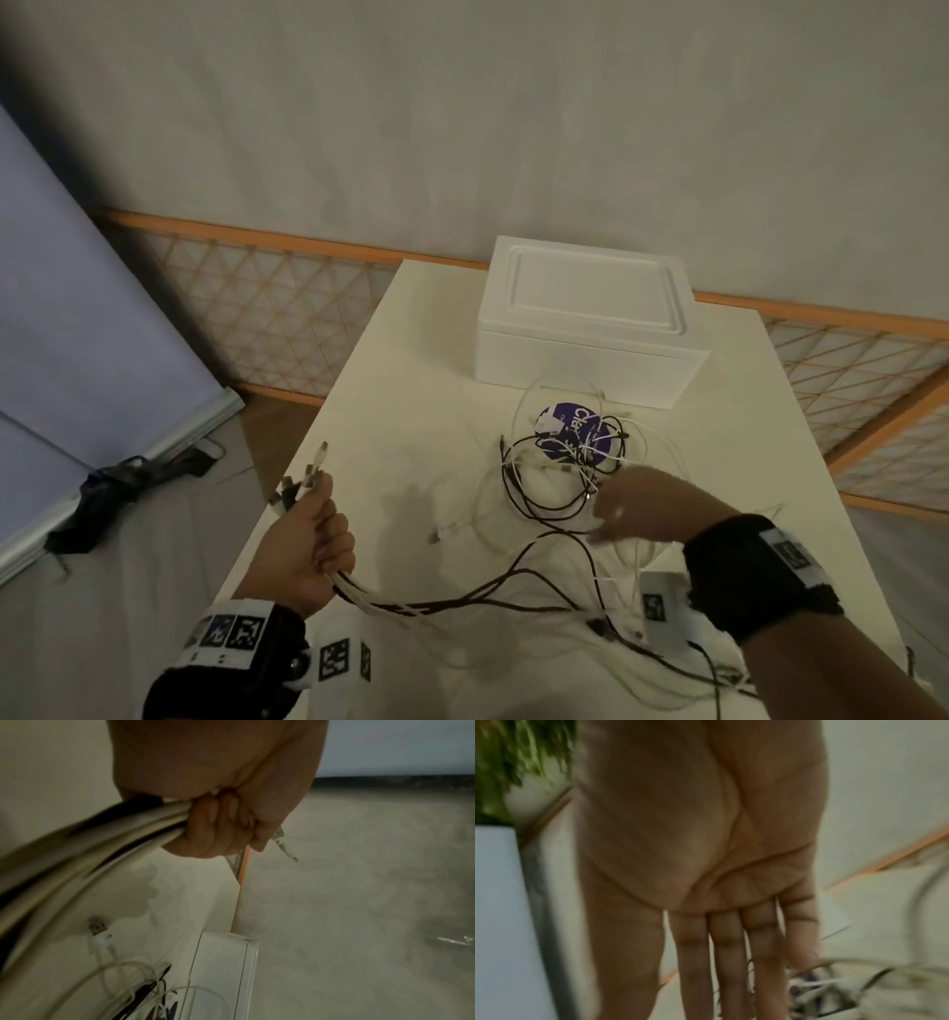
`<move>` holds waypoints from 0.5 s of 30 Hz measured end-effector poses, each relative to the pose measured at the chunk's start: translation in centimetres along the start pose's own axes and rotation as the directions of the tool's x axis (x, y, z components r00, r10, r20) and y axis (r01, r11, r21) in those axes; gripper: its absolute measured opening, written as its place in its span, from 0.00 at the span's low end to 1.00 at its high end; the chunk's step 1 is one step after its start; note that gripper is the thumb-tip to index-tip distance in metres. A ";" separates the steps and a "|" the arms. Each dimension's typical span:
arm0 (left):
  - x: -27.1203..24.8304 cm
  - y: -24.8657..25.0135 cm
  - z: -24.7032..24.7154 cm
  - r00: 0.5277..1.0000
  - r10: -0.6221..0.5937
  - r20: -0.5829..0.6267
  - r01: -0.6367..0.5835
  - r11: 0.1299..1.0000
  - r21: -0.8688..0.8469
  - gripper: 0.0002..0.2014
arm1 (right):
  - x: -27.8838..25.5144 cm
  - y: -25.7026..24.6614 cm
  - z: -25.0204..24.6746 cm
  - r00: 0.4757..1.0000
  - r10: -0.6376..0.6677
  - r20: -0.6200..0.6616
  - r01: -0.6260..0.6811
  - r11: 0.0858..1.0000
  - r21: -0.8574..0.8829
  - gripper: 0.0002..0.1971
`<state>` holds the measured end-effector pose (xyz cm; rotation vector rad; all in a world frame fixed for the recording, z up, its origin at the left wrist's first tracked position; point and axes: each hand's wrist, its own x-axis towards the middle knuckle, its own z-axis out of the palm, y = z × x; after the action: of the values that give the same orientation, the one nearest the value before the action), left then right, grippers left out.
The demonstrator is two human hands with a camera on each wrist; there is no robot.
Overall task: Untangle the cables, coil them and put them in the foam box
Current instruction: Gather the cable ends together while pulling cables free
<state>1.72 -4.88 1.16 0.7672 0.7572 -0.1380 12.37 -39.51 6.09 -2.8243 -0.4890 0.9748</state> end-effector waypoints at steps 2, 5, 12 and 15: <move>0.3 -0.6 0.7 0.999 -0.032 0.013 0.032 0.999 0.011 0.28 | 2.0 -2.6 -0.4 0.983 -0.067 -0.173 0.091 0.986 0.136 0.11; 0.5 -1.3 2.3 0.998 -0.055 0.029 0.054 0.998 0.022 0.26 | 5.9 -4.8 1.1 0.979 -0.078 -0.187 0.092 0.994 0.065 0.13; 0.3 -1.5 5.0 0.999 -0.032 0.035 0.026 0.986 0.163 0.27 | 10.1 -5.0 5.4 0.986 -0.018 -0.168 0.010 0.999 -0.043 0.14; 0.5 -1.6 5.1 0.999 -0.040 0.021 0.036 0.987 0.157 0.27 | 10.2 -4.4 5.9 0.976 -0.020 -0.218 0.013 0.999 -0.033 0.15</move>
<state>4.42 -9.37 2.32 0.8989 0.7443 -0.2428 15.17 -31.88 -3.52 -2.9035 -0.5040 0.6481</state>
